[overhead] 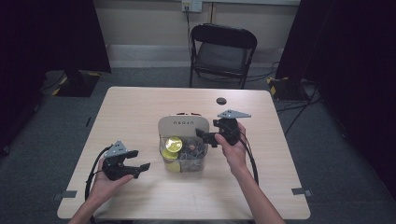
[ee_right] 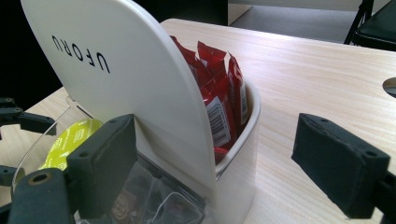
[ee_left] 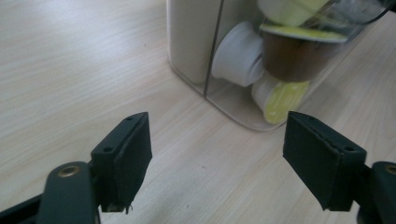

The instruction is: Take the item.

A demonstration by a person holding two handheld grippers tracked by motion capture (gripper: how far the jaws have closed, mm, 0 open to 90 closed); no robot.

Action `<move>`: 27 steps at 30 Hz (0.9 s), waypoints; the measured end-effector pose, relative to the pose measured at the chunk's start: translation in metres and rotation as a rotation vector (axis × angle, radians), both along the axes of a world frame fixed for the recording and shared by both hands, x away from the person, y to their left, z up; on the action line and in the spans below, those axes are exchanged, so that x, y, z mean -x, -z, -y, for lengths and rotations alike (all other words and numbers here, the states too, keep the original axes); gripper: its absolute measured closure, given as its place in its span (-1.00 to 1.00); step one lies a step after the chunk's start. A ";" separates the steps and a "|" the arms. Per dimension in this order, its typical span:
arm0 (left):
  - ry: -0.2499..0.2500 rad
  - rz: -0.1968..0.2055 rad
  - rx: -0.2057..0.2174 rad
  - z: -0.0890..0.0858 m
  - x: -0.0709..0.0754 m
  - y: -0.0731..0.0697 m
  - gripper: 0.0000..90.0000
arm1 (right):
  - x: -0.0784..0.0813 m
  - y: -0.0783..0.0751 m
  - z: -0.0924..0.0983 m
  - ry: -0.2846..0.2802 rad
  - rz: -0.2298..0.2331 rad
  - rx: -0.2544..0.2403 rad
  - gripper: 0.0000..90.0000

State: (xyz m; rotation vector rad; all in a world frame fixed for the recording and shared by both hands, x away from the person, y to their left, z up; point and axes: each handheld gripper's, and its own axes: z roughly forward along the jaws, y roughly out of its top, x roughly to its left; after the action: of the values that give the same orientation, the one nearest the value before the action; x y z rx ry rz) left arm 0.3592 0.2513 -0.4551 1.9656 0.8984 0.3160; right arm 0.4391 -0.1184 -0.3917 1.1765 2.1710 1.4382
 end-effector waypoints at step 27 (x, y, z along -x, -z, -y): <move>0.121 0.090 0.062 0.052 -0.020 -0.058 -0.34 | -0.001 0.000 0.001 -0.010 0.008 -0.013 -0.71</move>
State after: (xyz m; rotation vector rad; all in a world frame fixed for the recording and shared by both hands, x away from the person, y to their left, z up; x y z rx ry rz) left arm 0.3792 0.1989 -0.3976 1.9235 0.7204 0.3002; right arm 0.4404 -0.1193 -0.3921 1.1637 2.1683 1.4609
